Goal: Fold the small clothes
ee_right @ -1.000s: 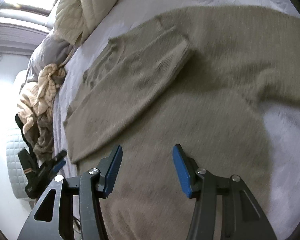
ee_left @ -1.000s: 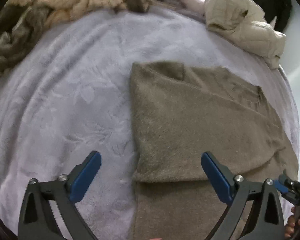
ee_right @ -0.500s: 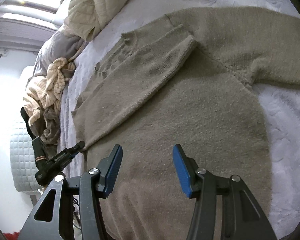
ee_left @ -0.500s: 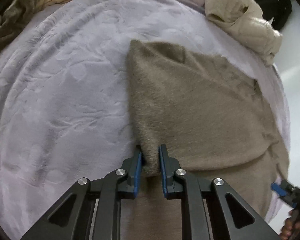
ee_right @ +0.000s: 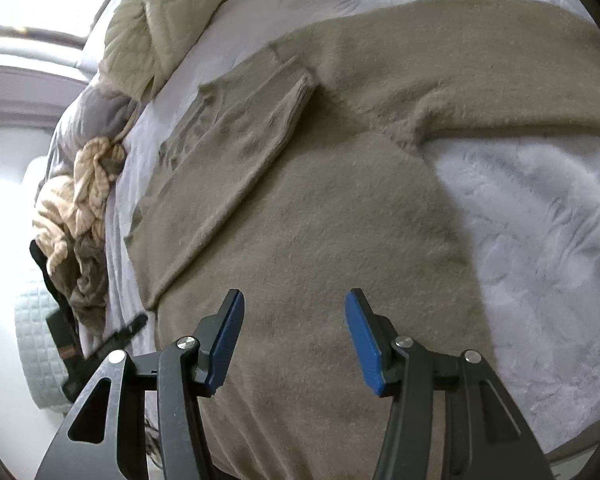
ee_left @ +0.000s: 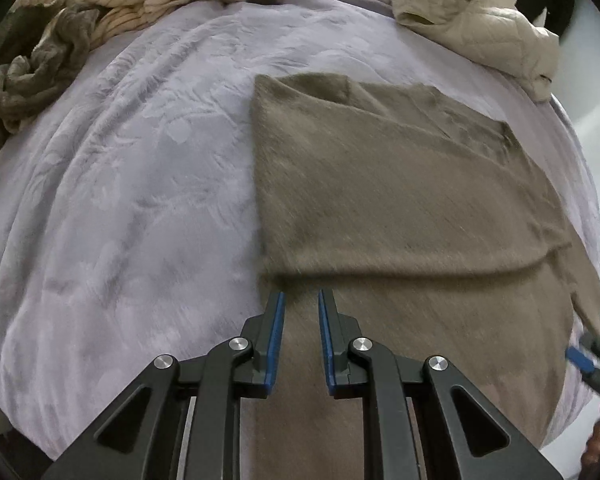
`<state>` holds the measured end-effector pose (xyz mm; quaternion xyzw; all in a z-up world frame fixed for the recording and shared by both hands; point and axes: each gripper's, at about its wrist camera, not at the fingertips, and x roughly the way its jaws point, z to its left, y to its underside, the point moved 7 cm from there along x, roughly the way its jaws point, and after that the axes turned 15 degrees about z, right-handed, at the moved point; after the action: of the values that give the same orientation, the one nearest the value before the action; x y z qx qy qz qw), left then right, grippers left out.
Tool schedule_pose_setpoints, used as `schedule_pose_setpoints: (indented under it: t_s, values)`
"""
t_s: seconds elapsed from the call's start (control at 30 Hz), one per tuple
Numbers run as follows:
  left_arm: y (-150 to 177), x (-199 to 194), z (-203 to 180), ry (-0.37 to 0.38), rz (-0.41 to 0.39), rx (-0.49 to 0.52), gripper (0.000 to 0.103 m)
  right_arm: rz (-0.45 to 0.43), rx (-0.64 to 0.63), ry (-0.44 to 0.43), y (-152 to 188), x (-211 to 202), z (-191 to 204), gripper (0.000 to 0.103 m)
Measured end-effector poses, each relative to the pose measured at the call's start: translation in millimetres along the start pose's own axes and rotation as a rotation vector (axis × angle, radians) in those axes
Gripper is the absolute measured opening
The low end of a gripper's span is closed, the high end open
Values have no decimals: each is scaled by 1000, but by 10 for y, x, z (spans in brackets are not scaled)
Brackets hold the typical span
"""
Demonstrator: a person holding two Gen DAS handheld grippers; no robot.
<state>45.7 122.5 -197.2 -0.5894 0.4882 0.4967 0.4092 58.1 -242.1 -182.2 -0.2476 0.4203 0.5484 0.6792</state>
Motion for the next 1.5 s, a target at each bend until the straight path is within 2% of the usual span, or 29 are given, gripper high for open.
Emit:
schedule_pose_setpoints:
  t_s: [0.03, 0.07, 0.1, 0.13, 0.27, 0.3, 0.33, 0.37, 0.43, 0.5, 0.6, 0.83, 0.87, 0.9, 0.97, 1.0, 1.03, 1.1, 1.17, 1.2, 1.27, 1.3, 1.37, 1.4, 1.5]
  values:
    - [30, 0, -43, -2, 1, 3, 30, -19, 3, -1, -82, -28, -4, 57]
    - [73, -5, -100, -7, 6, 9, 50, -47, 4, -8, -208, -61, 5, 57]
    - [107, -28, -121, -22, -2, 3, 90, -76, 9, -14, -360, -84, 12, 57]
    - [126, -62, -146, -36, -25, -3, 95, -91, 16, -16, -464, -89, 11, 57]
    - [190, -116, -304, -44, -30, 4, 95, -141, 71, -47, -1034, -19, -11, 56]
    - [192, -128, -335, -44, -34, 8, 95, -144, 80, -44, -1098, -6, -20, 45]
    - [198, -139, -369, -35, -33, 16, 95, -149, 90, -41, -1190, 22, -41, 14]
    - [218, -144, -397, -28, -29, 21, 95, -146, 95, -30, -1226, 46, -58, 6]
    - [243, -85, -445, -33, -8, 19, 95, -124, 133, 7, -1247, 124, -167, 7]
    - [302, 6, -513, -34, 38, 36, 95, -94, 180, -45, -1203, 190, -288, 7]
    - [379, 2, -649, -51, 39, 58, 95, -84, 209, -108, -1100, 97, -369, 7]
    - [515, 13, -1253, -17, 62, 138, 95, -33, 221, -263, -718, -172, -589, 10]
    - [528, 19, -1349, -14, 68, 151, 95, -29, 230, -279, -647, -209, -639, 11]
    - [541, 29, -1457, -6, 78, 164, 95, -24, 239, -297, -576, -245, -683, 19]
    - [567, 50, -1674, 17, 100, 187, 95, -31, 255, -329, -462, -308, -743, 52]
    - [582, 50, -1752, 22, 106, 197, 95, -32, 263, -350, -418, -336, -765, 83]
    - [600, 52, -1839, 22, 111, 210, 95, -32, 270, -376, -371, -371, -794, 91]
    - [616, 65, -2002, 11, 125, 247, 95, -29, 284, -416, -286, -427, -843, 91]
    - [626, 82, -2140, 12, 140, 269, 95, -40, 286, -415, -228, -486, -898, 91]
    - [632, 105, -2213, 15, 158, 277, 95, -72, 273, -401, -213, -545, -921, 91]
    - [635, 122, -2293, -2, 169, 283, 95, -153, 226, -386, -183, -697, -966, 102]
    - [649, 116, -2335, -3, 173, 291, 95, -169, 218, -411, -166, -746, -980, 103]
    - [655, 125, -2411, -14, 177, 310, 95, -127, 248, -441, -134, -735, -1044, 103]
    - [659, 135, -2459, -22, 178, 320, 95, -99, 267, -430, -119, -702, -1088, 103]
    - [679, 198, -2593, -26, 205, 348, 95, -25, 258, -338, -64, -657, -1189, 103]
